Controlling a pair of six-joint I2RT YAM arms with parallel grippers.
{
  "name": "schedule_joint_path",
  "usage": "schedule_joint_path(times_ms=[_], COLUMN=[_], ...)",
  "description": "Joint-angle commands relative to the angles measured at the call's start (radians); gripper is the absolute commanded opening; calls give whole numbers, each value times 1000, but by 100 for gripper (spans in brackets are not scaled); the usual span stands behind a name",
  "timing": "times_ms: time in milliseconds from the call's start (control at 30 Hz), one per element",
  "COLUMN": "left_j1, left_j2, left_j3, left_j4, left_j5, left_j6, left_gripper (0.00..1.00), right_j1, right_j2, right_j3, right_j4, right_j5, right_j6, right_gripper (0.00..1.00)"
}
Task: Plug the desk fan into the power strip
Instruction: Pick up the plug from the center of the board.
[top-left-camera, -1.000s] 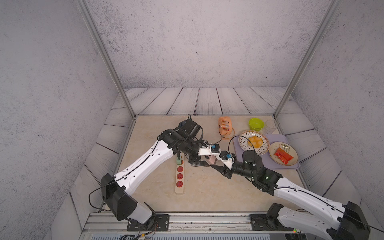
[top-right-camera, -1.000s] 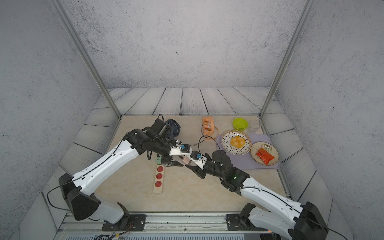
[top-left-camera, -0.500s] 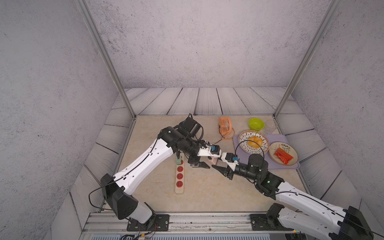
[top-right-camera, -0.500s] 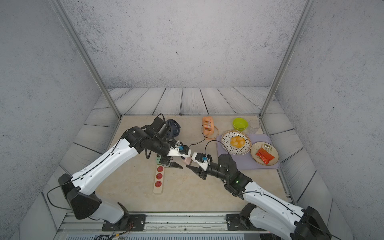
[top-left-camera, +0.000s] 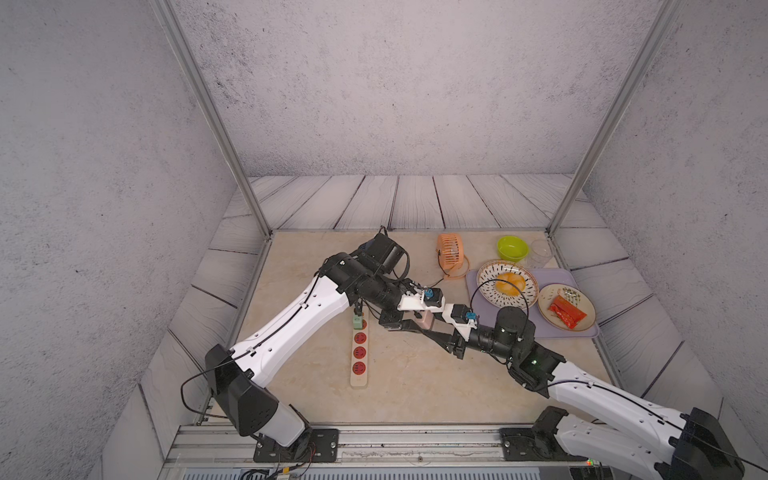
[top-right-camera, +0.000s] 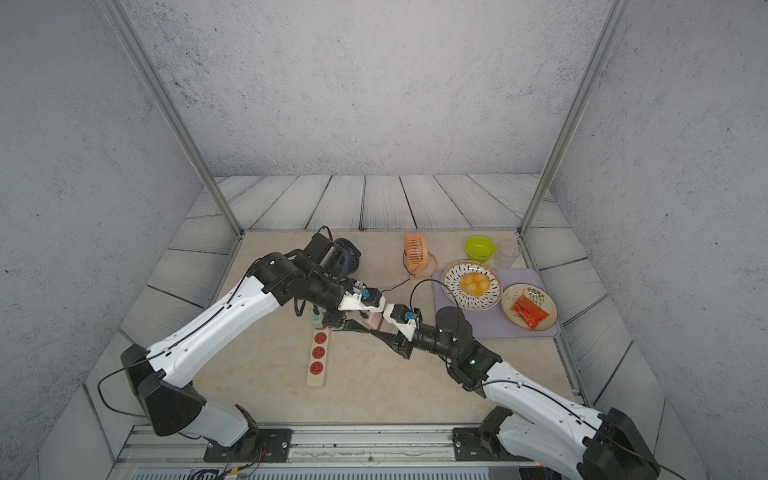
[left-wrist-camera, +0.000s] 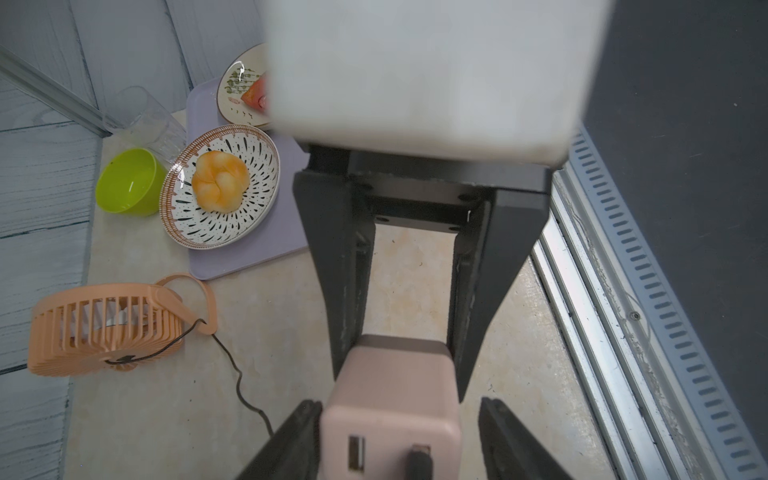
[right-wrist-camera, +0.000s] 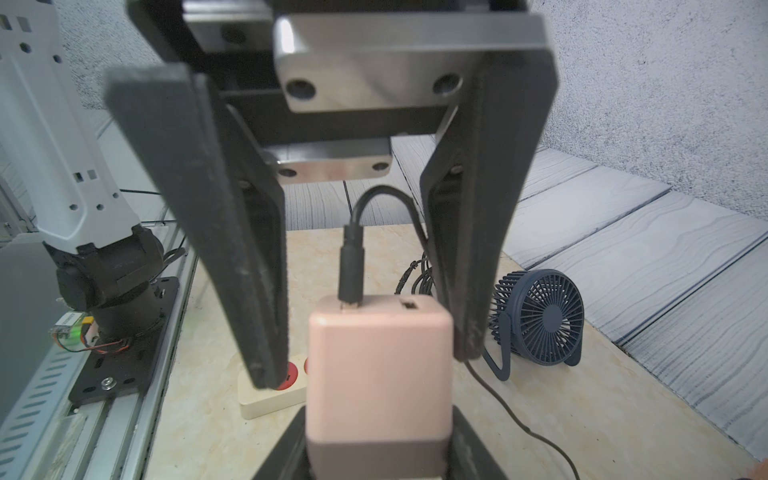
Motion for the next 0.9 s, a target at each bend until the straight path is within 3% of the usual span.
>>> schedule_joint_path(times_ms=[0, 167, 333, 400, 600, 733, 867], left_j1=[-5, -5, -5, -5, -5, -4, -1], left_j2=[8, 13, 13, 11, -6, -37, -76], left_j3=[14, 14, 11, 11, 14, 1, -43], left_j4=[0, -2, -4, -2, -10, -32, -64], left_j5=[21, 10, 4, -10, -66, -141, -206], left_j6=[-13, -8, -8, -7, -52, -82, -83], left_gripper=[59, 52, 36, 30, 21, 17, 5], right_j1=[-4, -9, -14, -16, -19, -20, -24], right_j2=[9, 4, -5, -12, -62, -128, -198], right_j3=[33, 19, 13, 6, -23, -55, -108], right_j4=[32, 68, 75, 81, 63, -10, -43], right_j5=[-30, -23, -12, -5, 44, 88, 158], right_j6=[6, 28, 39, 44, 59, 56, 110], right_gripper=[0, 0, 2, 10, 54, 65, 75])
